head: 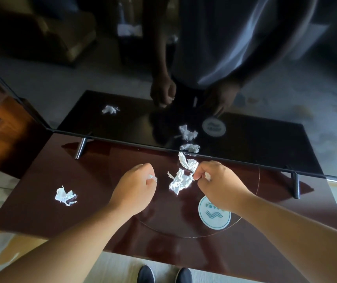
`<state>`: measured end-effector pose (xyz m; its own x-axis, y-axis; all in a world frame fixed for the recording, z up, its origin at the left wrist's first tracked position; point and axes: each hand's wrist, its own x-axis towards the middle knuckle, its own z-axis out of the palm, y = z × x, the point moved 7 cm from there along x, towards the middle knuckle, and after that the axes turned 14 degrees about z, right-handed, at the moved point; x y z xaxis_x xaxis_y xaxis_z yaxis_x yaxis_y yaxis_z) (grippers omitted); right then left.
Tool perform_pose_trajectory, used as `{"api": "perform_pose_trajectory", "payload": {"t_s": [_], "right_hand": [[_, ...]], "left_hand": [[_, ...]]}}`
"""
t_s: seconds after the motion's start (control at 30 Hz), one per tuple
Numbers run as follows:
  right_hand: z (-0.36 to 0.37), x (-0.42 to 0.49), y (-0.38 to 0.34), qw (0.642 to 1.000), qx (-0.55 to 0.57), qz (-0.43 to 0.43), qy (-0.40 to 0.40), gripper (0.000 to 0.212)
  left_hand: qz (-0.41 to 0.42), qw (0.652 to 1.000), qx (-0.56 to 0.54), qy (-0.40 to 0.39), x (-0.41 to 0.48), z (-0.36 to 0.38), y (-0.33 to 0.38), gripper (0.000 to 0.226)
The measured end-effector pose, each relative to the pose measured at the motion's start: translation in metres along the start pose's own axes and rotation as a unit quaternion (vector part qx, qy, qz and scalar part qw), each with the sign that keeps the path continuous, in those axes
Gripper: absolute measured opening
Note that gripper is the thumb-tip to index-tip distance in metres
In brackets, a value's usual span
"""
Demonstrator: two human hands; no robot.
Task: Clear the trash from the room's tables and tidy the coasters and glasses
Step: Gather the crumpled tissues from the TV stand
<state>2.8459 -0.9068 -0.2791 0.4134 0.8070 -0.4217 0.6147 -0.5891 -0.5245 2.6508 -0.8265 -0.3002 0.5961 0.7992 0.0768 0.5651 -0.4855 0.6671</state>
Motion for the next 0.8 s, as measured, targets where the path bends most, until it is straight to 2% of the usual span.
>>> {"api": "perform_pose_trajectory", "payload": {"t_s": [0.2, 0.27, 0.37, 0.4, 0.5, 0.63, 0.8], "right_hand": [[-0.021, -0.005, 0.001, 0.999, 0.001, -0.008, 0.037, 0.02], [-0.024, -0.006, 0.004, 0.999, -0.003, -0.01, 0.047, 0.019], [-0.023, -0.004, 0.01, 0.999, 0.001, -0.01, 0.051, 0.019], [-0.022, -0.003, 0.013, 0.999, 0.007, -0.007, 0.049, 0.019], [-0.015, 0.001, 0.021, 0.999, 0.006, -0.002, 0.041, 0.02], [-0.008, 0.008, 0.031, 0.999, 0.021, 0.01, 0.035, 0.02], [0.002, 0.013, 0.044, 0.999, 0.025, 0.027, 0.024, 0.019]], "left_hand": [[0.05, 0.997, 0.047, 0.02, 0.01, -0.004, 0.023, 0.047], [0.044, 0.998, 0.044, 0.008, 0.013, 0.003, 0.021, 0.043], [0.045, 0.997, 0.053, -0.029, 0.013, 0.018, 0.02, 0.015], [0.047, 0.997, 0.052, -0.034, 0.013, 0.022, 0.02, 0.013], [0.068, 0.995, 0.045, -0.057, 0.016, 0.038, 0.02, 0.031], [0.083, 0.984, 0.096, -0.129, 0.02, 0.068, 0.015, 0.049], [0.09, 0.967, 0.153, -0.182, 0.026, 0.098, 0.007, 0.057]]}}
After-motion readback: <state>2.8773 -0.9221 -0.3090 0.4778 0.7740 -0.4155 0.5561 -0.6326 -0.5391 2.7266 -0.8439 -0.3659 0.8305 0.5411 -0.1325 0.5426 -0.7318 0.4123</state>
